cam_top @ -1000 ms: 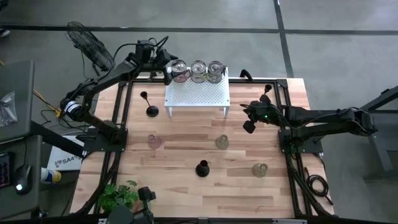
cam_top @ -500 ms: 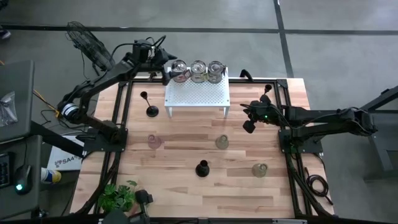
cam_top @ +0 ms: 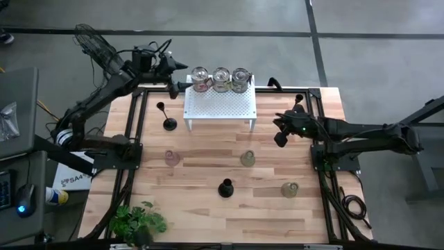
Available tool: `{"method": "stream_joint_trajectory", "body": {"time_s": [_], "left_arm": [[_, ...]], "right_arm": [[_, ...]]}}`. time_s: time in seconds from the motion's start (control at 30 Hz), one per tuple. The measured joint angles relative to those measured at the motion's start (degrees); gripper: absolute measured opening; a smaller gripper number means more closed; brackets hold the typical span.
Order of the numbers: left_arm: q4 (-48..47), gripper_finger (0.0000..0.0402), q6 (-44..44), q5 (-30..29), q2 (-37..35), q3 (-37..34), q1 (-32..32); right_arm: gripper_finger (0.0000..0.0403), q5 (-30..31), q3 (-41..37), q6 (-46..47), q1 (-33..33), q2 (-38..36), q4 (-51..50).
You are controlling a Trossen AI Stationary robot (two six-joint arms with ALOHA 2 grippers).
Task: Pick & Place candle stick holders
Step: Put the top right black candle holder on the shelf
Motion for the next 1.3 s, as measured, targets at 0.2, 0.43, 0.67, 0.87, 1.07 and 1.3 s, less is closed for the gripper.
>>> {"method": "stream_joint_trajectory", "body": {"time_s": [0.2,0.43,0.67,0.87,1.07,1.3], "left_arm": [[-4.86,0.0395,0.28,-3.07,-4.68,0.02,-4.20],[-6.22,0.0395,0.35,-8.68,-6.36,0.02,-11.28],[-8.74,0.0395,0.54,-13.35,-6.28,0.02,-14.76],[-11.04,0.0395,0.32,-14.54,-6.60,0.02,-14.86],[-10.91,0.0395,0.10,-14.76,-6.54,0.02,-14.83],[-10.89,0.0395,-0.10,-14.76,-6.54,0.02,-14.83]], "right_arm": [[0.0104,2.18,0.81,2.72,-0.56,-5.72,-3.47],[0.0172,3.65,11.31,5.67,-5.31,-6.76,-15.42],[0.0189,4.68,16.26,7.44,-7.02,-7.32,-22.39],[0.0189,2.40,16.50,16.05,-6.90,-8.01,-34.18],[0.0189,3.34,11.76,22.97,-4.19,-8.25,-37.50],[0.0189,10.26,5.05,28.76,-0.62,-7.94,-27.38]]}}
